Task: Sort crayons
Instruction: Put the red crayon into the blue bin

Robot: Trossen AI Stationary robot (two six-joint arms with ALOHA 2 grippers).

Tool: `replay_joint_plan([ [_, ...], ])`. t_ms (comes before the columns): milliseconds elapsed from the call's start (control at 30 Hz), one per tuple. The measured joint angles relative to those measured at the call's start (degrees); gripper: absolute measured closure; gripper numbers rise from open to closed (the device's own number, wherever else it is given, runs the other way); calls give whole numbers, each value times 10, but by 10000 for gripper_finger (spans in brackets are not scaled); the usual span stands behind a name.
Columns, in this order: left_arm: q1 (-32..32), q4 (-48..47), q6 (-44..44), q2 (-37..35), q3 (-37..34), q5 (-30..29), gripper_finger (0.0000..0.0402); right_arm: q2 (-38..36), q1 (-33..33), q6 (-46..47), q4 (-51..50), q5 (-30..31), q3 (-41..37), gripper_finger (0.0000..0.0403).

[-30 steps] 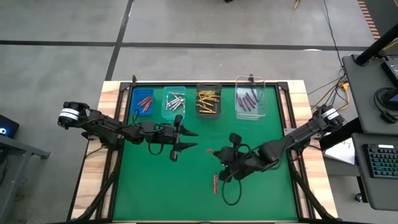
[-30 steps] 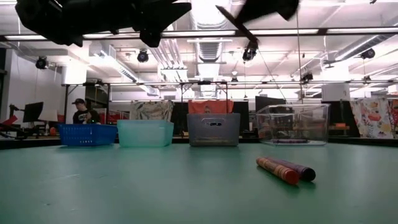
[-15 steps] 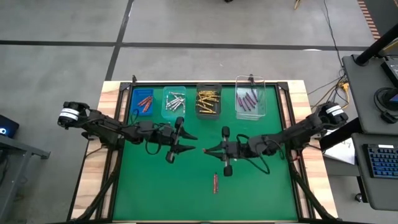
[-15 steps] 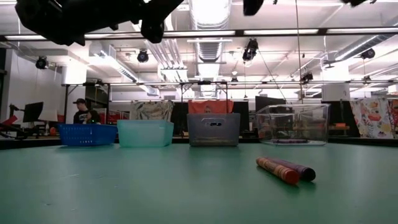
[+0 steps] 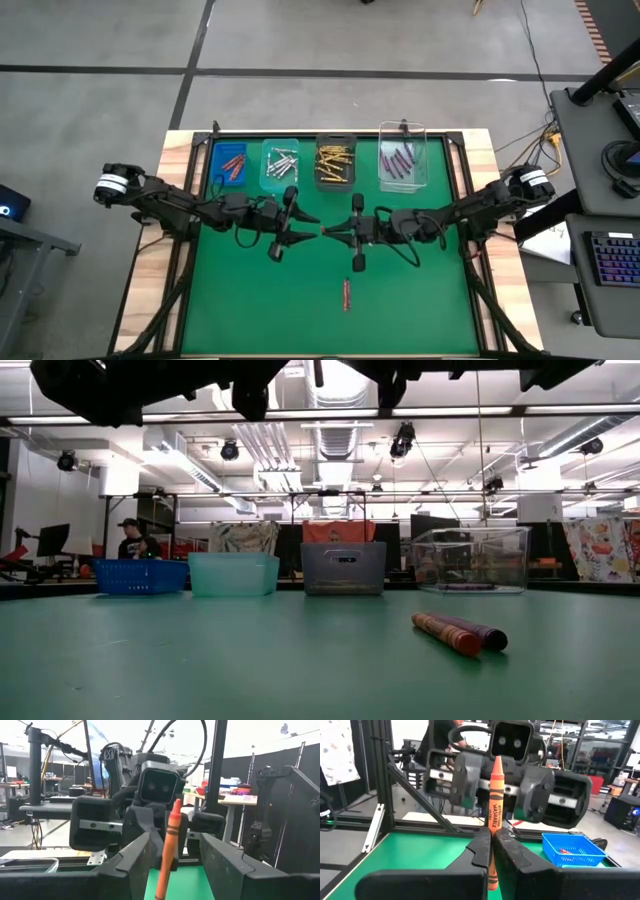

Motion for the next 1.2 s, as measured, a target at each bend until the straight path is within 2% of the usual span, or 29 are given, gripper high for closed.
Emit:
replay_joint_plan([
  [167, 0, 1, 2, 9, 14, -15, 249, 1, -5, 0, 0, 0, 0, 394],
  [500, 0, 0, -6, 85, 77, -21, 249, 1, -7, -6, -19, 0, 0, 394],
  [767, 0, 1, -2, 90, 76, -23, 255, 1, -7, -6, -32, 0, 0, 394],
  [900, 0, 1, 0, 88, 73, -39, 286, 1, -7, -7, -32, 0, 0, 394],
  [1200, 0, 1, 5, 88, 73, -41, 393, 1, -8, 12, -34, 0, 0, 387],
])
